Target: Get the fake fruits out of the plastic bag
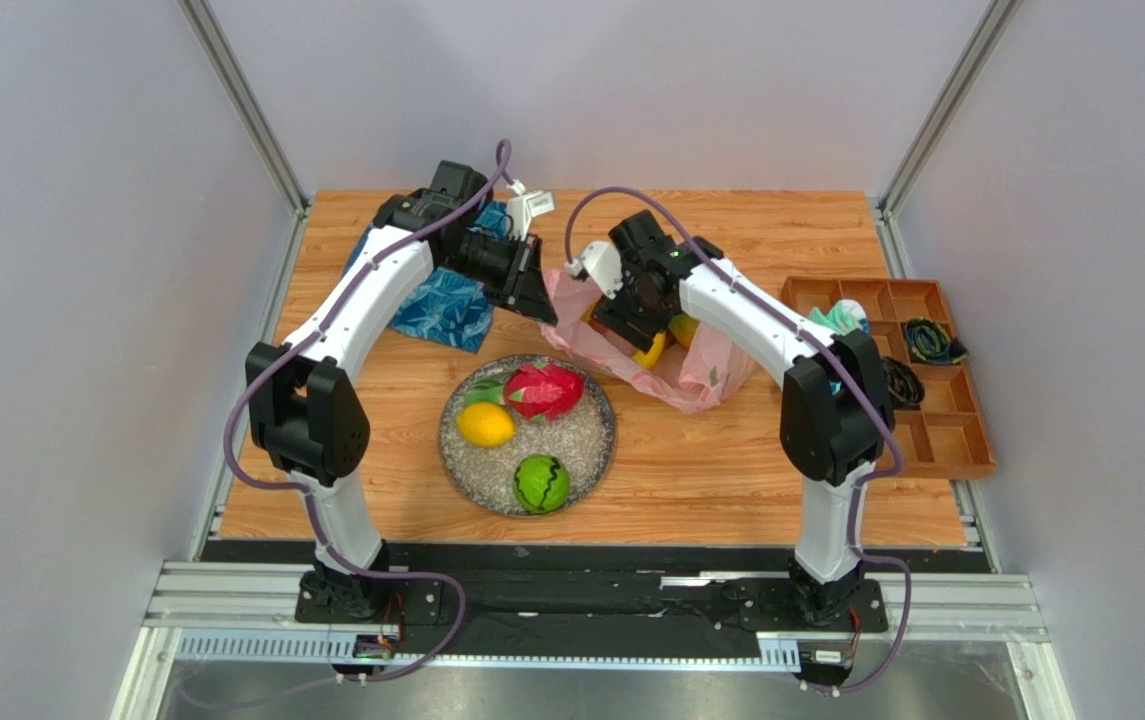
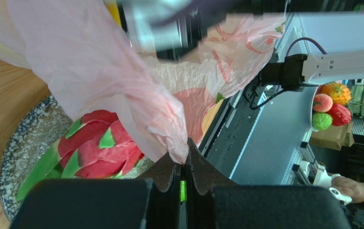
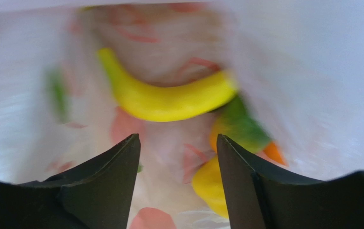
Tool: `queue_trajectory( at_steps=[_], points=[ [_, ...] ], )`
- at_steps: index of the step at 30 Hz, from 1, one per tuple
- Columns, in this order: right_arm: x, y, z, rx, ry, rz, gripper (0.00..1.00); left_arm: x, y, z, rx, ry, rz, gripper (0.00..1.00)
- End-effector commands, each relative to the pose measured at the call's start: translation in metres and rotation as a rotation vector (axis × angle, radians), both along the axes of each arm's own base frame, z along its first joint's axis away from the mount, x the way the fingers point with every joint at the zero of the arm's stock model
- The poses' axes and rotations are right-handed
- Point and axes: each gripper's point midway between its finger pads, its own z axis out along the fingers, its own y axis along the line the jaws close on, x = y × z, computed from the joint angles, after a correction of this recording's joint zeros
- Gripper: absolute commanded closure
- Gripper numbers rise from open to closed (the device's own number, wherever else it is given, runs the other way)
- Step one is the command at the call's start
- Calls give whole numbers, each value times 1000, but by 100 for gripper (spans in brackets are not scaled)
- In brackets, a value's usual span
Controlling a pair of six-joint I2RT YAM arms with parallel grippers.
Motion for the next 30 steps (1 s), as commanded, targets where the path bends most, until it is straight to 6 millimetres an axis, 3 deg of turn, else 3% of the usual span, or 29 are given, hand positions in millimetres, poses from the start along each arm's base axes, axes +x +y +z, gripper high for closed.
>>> queue_trajectory(
  at_steps=[1,6,12,17,18,19,22,23,24,26,27,30],
  points=[
    [51,-39,27,-28,-146,-237,31,-4,2,6,-16,-26,-33,92],
    [67,-60,15,-72,-167,-299,24,-4,0,-7,-13,12,-45,92],
    [91,-92,-16,-107,-117,-390,23,5,-1,-13,7,-3,-45,92],
    [93,-77,-35,-33,-17,-353,23,2,0,-19,29,2,-54,92],
    [89,-74,-38,-33,5,-339,25,1,0,-20,31,4,-56,92],
    [88,-72,-37,-27,15,-326,33,1,0,-24,42,8,-56,93],
    [79,-63,-18,42,22,-278,48,-1,-3,-24,54,-3,-67,93],
    [70,-46,-7,131,46,-215,52,-2,-4,-22,54,-11,-70,93],
    [61,-42,13,181,20,-174,54,-2,-5,-22,56,-19,-76,93],
    [41,-20,40,308,12,-39,56,0,-6,-20,57,-33,-78,93],
    [29,-17,64,359,-28,3,56,1,-7,-20,59,-35,-79,93],
    [2,-2,94,472,-20,95,55,9,-7,-20,70,-54,-72,93]
  ],
)
